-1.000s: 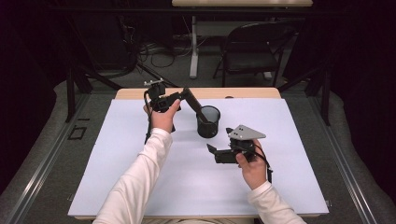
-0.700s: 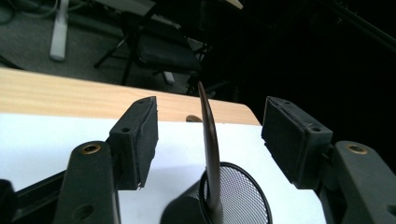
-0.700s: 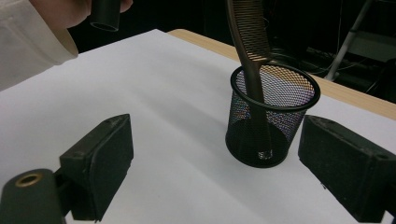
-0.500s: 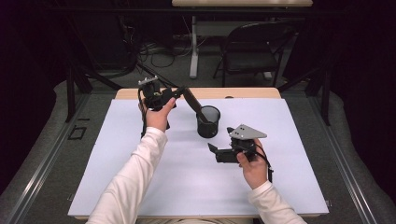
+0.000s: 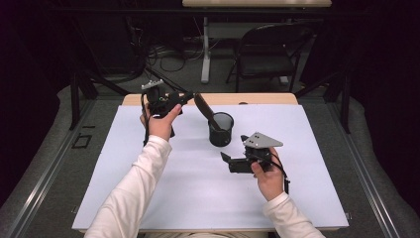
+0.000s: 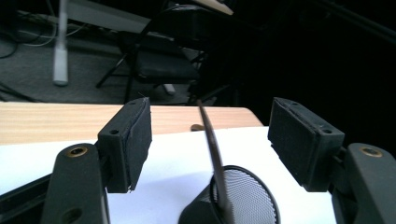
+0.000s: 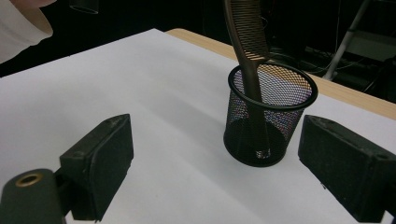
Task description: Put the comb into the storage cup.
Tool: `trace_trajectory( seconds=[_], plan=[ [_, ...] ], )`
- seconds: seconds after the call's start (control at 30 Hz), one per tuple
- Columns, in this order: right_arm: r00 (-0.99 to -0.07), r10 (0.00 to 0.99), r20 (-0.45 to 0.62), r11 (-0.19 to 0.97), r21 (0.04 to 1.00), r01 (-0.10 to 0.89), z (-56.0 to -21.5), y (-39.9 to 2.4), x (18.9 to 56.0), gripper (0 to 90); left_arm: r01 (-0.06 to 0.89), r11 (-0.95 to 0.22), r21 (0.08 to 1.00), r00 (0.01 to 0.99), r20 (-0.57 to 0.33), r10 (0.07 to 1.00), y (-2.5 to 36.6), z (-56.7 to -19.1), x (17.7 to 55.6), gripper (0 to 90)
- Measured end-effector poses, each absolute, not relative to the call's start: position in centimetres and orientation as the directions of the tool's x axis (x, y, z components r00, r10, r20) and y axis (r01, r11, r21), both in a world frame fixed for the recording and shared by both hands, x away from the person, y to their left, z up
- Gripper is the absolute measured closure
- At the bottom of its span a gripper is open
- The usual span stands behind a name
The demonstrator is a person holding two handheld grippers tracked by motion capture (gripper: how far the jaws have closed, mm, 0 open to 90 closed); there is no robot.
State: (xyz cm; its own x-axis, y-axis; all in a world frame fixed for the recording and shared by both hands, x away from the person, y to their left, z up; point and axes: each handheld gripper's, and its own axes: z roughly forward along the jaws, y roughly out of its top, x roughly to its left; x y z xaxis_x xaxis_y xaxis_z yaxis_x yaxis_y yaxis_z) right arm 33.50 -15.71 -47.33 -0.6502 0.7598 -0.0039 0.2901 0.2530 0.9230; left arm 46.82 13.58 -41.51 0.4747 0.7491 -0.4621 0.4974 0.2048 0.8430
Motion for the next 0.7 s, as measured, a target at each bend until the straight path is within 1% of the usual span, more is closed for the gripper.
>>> trace_trajectory(
  seconds=[0.07, 0.17, 0.23, 0.37, 0.47, 0.6, 0.7],
  plan=[
    [-0.65, 0.76, -0.004, 0.253, 0.923, 0.29, -47.3, -15.7, 33.5, 10.2, 0.48, 0.193, 0.856, 0.47, -0.436, 0.767, 13.6, -41.3, 46.5, 31.1],
    [-0.65, 0.76, -0.003, 0.253, 0.923, 0.291, -47.3, -15.8, 33.5, 10.2, 0.481, 0.199, 0.854, 0.489, -0.449, 0.747, 13.8, -41.0, 46.3, 31.1],
    [-0.649, 0.761, -0.004, 0.253, 0.923, 0.291, -47.3, -15.8, 33.5, 10.2, 0.478, 0.187, 0.858, 0.492, -0.438, 0.752, 13.9, -40.8, 46.0, 31.0],
    [-0.649, 0.761, -0.007, 0.254, 0.923, 0.289, -47.3, -15.8, 33.5, 10.2, 0.513, 0.176, 0.84, 0.496, -0.457, 0.738, 14.1, -40.7, 45.7, 30.6],
    [-0.648, 0.762, -0.007, 0.253, 0.924, 0.288, -47.3, -15.8, 33.5, 10.2, 0.521, 0.162, 0.838, 0.51, -0.458, 0.728, 14.1, -40.7, 45.5, 29.8],
    [-0.646, 0.763, -0.005, 0.251, 0.924, 0.289, -47.3, -15.8, 33.4, 10.2, 0.533, 0.134, 0.836, 0.535, -0.455, 0.712, 13.9, -40.7, 45.2, 24.2],
    [-0.646, 0.764, -0.006, 0.252, 0.924, 0.289, -47.3, -15.9, 33.4, 10.2, 0.515, 0.114, 0.85, 0.549, -0.429, 0.717, 14.0, -40.7, 44.8, 22.7]
  ],
)
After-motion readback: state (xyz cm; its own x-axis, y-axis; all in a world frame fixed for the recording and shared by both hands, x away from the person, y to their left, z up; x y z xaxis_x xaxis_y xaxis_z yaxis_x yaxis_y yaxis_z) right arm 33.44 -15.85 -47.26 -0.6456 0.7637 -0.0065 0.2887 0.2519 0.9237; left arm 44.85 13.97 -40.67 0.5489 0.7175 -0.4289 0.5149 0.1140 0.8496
